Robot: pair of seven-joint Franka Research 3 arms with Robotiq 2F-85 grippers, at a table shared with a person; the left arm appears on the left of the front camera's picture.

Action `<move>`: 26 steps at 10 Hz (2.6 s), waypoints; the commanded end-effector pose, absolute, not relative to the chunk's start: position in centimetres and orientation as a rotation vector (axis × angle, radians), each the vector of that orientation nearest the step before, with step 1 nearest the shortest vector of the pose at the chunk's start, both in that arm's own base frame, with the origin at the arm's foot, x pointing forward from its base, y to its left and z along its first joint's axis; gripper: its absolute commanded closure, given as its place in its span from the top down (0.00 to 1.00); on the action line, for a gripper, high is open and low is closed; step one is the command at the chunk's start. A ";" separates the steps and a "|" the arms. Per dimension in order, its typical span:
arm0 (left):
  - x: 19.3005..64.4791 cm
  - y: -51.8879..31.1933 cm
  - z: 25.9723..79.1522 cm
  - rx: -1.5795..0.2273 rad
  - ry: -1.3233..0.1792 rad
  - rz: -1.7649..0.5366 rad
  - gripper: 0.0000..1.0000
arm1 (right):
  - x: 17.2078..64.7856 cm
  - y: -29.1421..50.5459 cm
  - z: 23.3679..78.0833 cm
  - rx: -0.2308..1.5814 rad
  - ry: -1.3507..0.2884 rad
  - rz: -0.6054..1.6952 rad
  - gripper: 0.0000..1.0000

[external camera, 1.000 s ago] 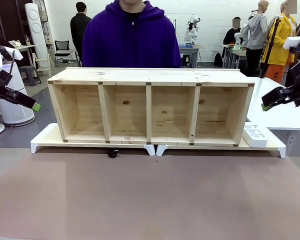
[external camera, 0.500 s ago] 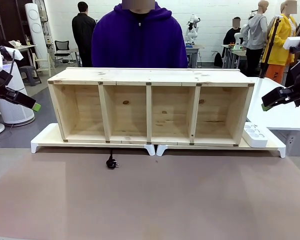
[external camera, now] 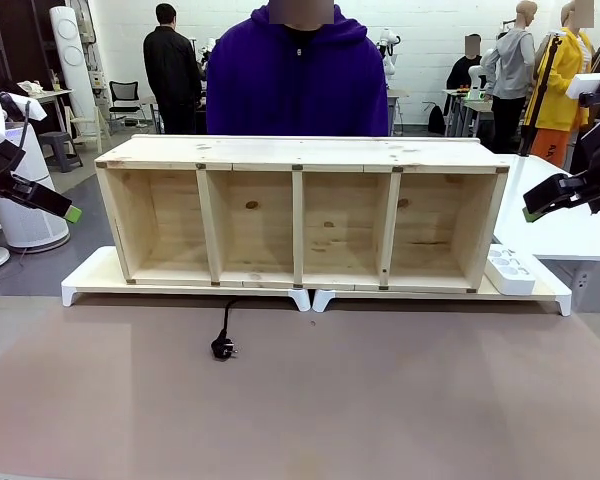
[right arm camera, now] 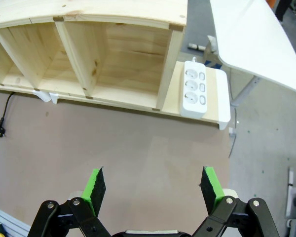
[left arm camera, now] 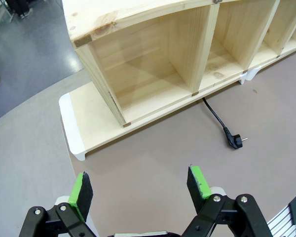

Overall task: Perform cable management.
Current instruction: When the cord part of the Power Cable appears at the lower middle area of the table and stops, grasp the cord part of the Power Cable.

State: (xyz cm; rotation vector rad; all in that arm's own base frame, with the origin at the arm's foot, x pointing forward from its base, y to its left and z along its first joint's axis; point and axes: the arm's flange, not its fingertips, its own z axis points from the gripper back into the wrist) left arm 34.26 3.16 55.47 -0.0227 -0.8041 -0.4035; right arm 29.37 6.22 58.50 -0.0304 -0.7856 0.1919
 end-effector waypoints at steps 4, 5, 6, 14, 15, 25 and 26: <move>34.3 3.2 55.6 -0.025 -0.814 -0.396 1.00 | 29.4 6.3 58.5 -0.022 -0.785 0.175 1.00; 34.3 3.2 55.6 -0.025 -0.814 -0.396 1.00 | 29.4 6.3 58.5 -0.022 -0.785 0.175 1.00; 34.3 3.2 55.6 -0.025 -0.814 -0.396 1.00 | 29.4 6.3 58.5 -0.022 -0.785 0.175 1.00; 34.3 3.2 55.6 -0.025 -0.814 -0.396 1.00 | 29.4 6.3 58.5 -0.022 -0.785 0.175 1.00; 34.3 3.2 55.6 -0.025 -0.814 -0.396 1.00 | 29.4 6.3 58.5 -0.022 -0.785 0.175 1.00; 34.3 3.2 55.6 -0.025 -0.814 -0.396 1.00 | 33.8 15.6 61.7 -0.078 -0.698 0.426 1.00; 34.3 3.2 55.6 -0.025 -0.814 -0.396 1.00 | 34.2 17.6 62.1 -0.084 -0.689 0.460 1.00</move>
